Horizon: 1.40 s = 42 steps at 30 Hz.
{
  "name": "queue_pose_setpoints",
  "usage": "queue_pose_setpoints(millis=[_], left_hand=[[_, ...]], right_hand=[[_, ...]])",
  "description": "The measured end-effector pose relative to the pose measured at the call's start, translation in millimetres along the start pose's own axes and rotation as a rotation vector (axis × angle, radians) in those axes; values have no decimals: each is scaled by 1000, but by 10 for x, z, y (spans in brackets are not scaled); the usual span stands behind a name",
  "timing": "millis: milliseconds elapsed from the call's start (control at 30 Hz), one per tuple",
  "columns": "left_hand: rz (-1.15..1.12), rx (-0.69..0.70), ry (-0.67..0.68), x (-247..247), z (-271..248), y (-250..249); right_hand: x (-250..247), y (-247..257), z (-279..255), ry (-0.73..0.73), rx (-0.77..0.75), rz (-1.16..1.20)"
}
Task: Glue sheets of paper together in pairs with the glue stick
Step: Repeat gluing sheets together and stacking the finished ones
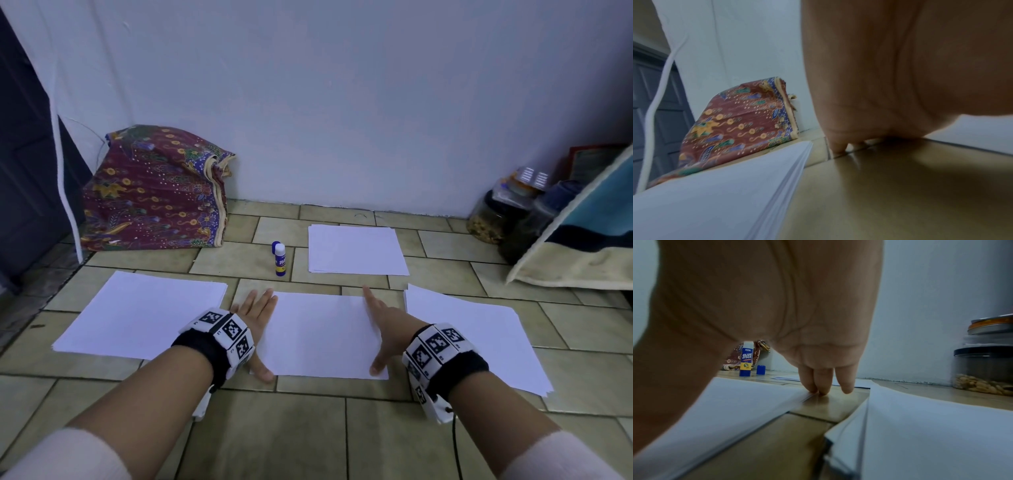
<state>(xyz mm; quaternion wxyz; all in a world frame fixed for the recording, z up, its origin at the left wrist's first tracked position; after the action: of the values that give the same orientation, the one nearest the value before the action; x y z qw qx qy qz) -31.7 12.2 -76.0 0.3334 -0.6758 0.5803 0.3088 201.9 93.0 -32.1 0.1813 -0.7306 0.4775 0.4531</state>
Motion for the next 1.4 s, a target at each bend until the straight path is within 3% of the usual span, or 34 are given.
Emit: queue_pose_setpoints(millis=[533, 633, 700, 767, 833, 900, 1067, 1200, 1400], left_hand=[[-3, 3, 66, -30, -73, -20], [-9, 2, 48, -39, -89, -32], [-17, -1, 38, -43, -96, -36], [-22, 2, 30, -49, -100, -38], [-23, 2, 25, -47, -102, -33], [-30, 7, 31, -41, -102, -30], [-39, 25, 61, -49, -105, -36], [-49, 33, 46, -52, -83, -37], [-38, 7, 26, -35, -69, -29]], right_hand=[[22, 23, -69, -63, -44, 41], [10, 16, -107, -49, -91, 243], [-11, 1, -159, -75, -130, 538], [-15, -37, -200, -143, -125, 879], [-6, -85, -226, -239, -92, 1057], [12, -96, -234, -309, -98, 1071], [165, -24, -209, -207, -80, 1039], [102, -114, -202, -223, -33, 1009], [-132, -146, -189, -232, -83, 858]])
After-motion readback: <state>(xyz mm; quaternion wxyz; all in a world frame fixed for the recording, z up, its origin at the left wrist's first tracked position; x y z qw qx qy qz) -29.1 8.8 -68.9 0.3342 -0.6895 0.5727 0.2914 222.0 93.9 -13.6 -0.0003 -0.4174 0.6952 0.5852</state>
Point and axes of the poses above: each hand's wrist, its own z-axis towards the middle knuckle, its own x-axis out of the palm, y = z × x, the point moved 6 cm from there along z, towards the middle knuckle, and after that the axes turned 7 degrees about -z, right-handed, at the moved point
